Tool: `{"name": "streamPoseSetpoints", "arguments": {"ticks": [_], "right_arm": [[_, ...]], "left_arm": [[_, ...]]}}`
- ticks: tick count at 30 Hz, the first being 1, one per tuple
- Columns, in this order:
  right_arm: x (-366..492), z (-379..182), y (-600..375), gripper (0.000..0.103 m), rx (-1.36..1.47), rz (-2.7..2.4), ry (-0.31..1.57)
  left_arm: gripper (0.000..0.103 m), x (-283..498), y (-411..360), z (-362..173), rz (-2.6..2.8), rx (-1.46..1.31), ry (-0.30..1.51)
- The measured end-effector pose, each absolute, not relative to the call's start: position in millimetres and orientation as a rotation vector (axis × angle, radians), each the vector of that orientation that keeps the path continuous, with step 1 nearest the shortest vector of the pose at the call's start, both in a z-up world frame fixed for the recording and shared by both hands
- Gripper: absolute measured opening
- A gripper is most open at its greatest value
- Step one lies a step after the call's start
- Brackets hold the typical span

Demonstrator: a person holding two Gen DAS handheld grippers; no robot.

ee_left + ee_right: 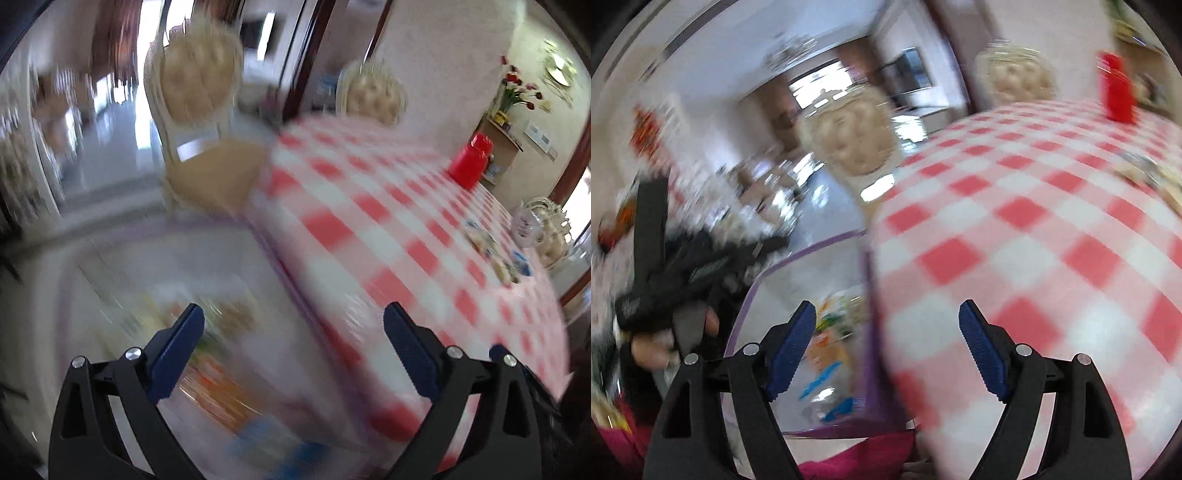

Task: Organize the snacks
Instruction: 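Open both tools to drop the cookie bag and candy bag into the bin, then grasp the round biscuit bag with the left tool while the right tool grasps the blue fish-print candy bag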

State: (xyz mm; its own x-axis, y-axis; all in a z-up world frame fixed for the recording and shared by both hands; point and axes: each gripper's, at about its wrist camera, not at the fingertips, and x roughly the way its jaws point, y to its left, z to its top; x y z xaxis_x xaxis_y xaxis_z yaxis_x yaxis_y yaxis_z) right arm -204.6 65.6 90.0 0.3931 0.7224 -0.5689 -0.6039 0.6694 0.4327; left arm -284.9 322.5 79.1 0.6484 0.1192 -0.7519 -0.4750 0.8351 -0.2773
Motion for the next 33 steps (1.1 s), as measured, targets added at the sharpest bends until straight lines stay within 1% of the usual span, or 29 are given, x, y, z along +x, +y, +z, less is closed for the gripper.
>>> {"name": "streamPoseSetpoints", "arguments": {"ticks": [2, 4, 7, 9, 11, 13, 17, 21, 26, 27, 28, 33], "right_arm": [[-187, 88, 35, 0.079, 0.225, 0.740, 0.804], [-166, 83, -8, 0.083, 0.304, 0.608, 0.806], [-138, 72, -67, 0.084, 0.399, 0.469, 0.808], [-118, 60, -101, 0.084, 0.424, 0.393, 0.826], [-107, 55, -126, 0.084, 0.421, 0.329, 0.829], [-96, 52, -152, 0.084, 0.395, 0.269, 0.816], [-65, 44, -195, 0.084, 0.391, 0.187, 0.812], [-16, 36, -232, 0.084, 0.361, 0.069, 0.822], [62, 28, -266, 0.084, 0.404, 0.024, 0.839], [74, 29, -269, 0.085, 0.416, 0.028, 0.833], [88, 31, -272, 0.088, 0.430, 0.034, 0.821], [176, 30, -283, 0.087, 0.561, 0.066, 0.806]], "left_arm": [[0.098, -267, 297, 73, 0.304, -0.501, 0.851], [0.098, -248, 265, 74, 0.220, -0.473, 0.846], [0.098, -214, 211, 87, 0.124, -0.384, 0.747], [0.098, -186, 175, 95, 0.076, -0.312, 0.660], [0.098, -147, 139, 95, 0.021, -0.264, 0.625], [0.098, -107, 115, 90, 0.004, -0.259, 0.653], [0.098, -31, 82, 75, -0.035, -0.352, 0.718], [0.098, 32, 54, 58, -0.010, -0.428, 0.745], [0.098, 67, 43, 34, -0.042, -0.499, 0.753], [0.098, 68, 45, 33, -0.054, -0.502, 0.757], [0.098, 68, 48, 33, -0.059, -0.507, 0.749], [0.098, 61, 64, 41, 0.004, -0.499, 0.649]]}}
